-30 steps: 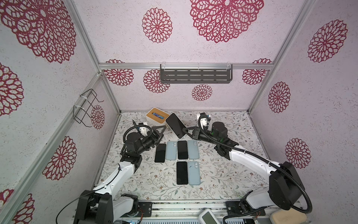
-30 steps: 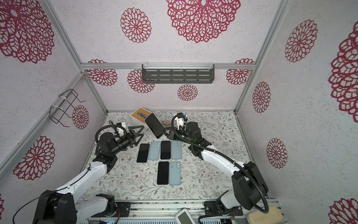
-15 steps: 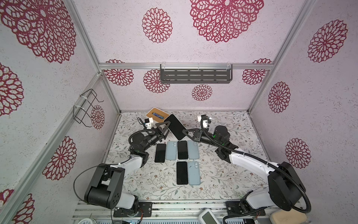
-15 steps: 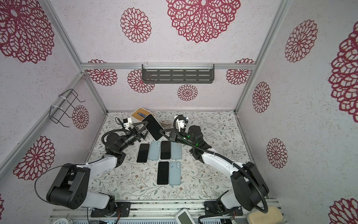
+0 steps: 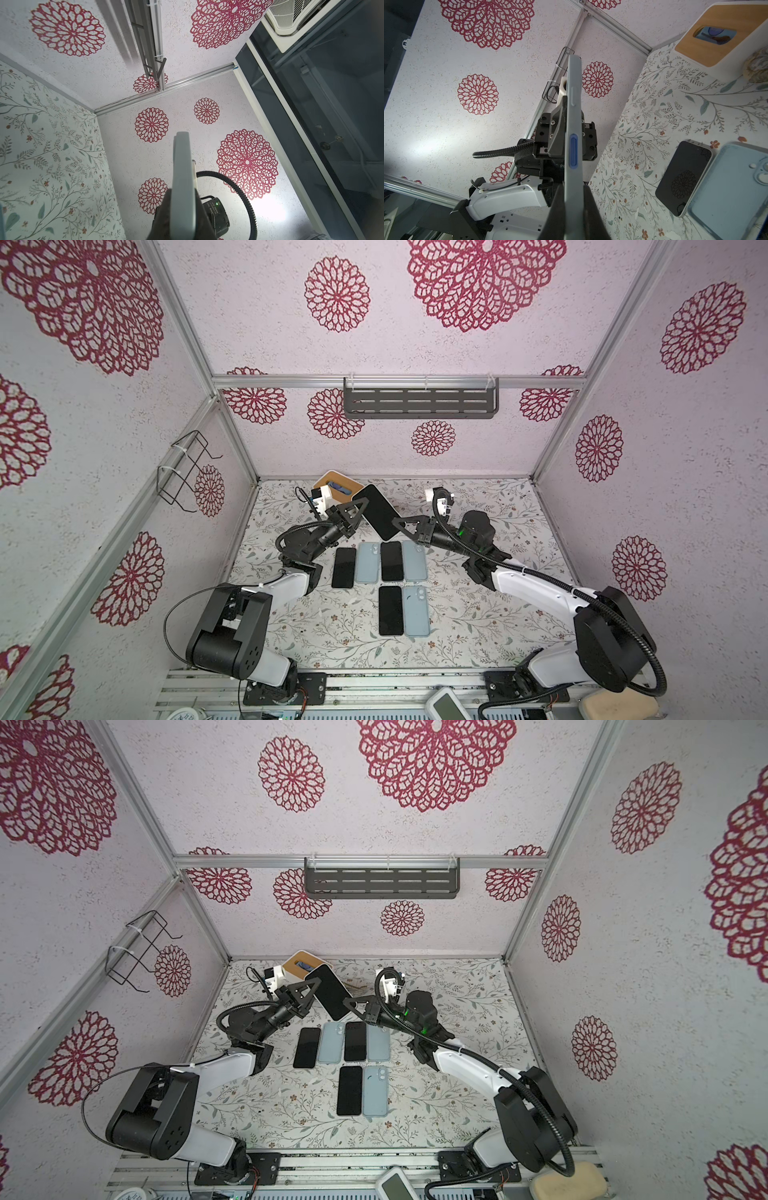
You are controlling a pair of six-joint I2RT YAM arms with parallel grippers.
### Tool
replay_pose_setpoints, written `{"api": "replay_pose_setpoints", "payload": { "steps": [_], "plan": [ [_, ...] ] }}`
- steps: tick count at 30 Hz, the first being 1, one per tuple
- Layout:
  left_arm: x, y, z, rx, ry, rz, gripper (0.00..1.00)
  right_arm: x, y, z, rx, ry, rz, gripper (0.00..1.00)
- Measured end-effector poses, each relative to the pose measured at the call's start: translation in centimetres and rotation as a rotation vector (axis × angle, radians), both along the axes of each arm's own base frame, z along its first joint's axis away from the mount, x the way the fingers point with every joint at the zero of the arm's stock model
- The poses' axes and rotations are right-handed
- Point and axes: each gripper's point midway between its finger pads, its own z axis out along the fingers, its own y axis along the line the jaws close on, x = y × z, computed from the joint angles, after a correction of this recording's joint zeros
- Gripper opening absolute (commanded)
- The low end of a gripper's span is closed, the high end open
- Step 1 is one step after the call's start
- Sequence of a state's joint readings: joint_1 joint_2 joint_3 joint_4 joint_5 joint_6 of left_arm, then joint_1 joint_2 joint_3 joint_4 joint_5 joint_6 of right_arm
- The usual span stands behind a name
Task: Take the phone out of the phone case
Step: Pass the phone, then remove the phone case from the phone.
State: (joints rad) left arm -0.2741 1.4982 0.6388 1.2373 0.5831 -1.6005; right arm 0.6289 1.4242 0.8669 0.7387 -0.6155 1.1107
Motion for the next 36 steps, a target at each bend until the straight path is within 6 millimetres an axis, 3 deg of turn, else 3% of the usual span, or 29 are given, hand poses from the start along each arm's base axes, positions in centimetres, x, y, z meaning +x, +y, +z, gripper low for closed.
{"api": "replay_pose_setpoints", "payload": {
  "steps": [4,6,8,12,15,17,22,25,32,36],
  "plan": [
    [-0.4,0.3,0.3,0.047,0.029,0.033,0.00,-0.1,0.0,0.0,-0.008,-0.030,-0.001,0.58],
    [-1.1,0.9,1.3,0.092,0.029,0.077,0.00,-0.6,-0.4,0.2,0.000,-0.073,-0.007,0.71],
    [-2.0,1.6,3.5,0.132,-0.010,0.134,0.00,-1.7,-0.8,0.2,0.016,-0.107,-0.007,0.74],
    [-5.2,3.0,9.5,0.143,-0.163,0.246,0.00,-3.8,-0.5,0.8,0.091,-0.185,0.011,0.74],
    [-6.3,3.3,11.4,0.125,-0.220,0.282,0.00,-5.5,0.9,1.7,0.149,-0.234,0.060,0.74],
    [-6.3,3.0,11.5,0.121,-0.224,0.291,0.00,-6.3,1.8,2.4,0.183,-0.264,0.083,0.74],
    [-4.8,2.7,8.7,0.163,-0.140,0.322,0.00,-7.7,2.5,4.2,0.239,-0.320,0.110,0.72],
    [-4.5,2.9,8.2,0.169,-0.120,0.343,0.00,-8.0,2.8,5.0,0.252,-0.344,0.114,0.70],
    [-4.5,3.1,8.3,0.147,-0.117,0.359,0.00,-7.6,3.0,4.7,0.255,-0.341,0.103,0.59],
    [-4.6,3.0,8.2,0.137,-0.113,0.356,0.00,-7.2,3.2,4.3,0.252,-0.329,0.096,0.44]
  ]
}}
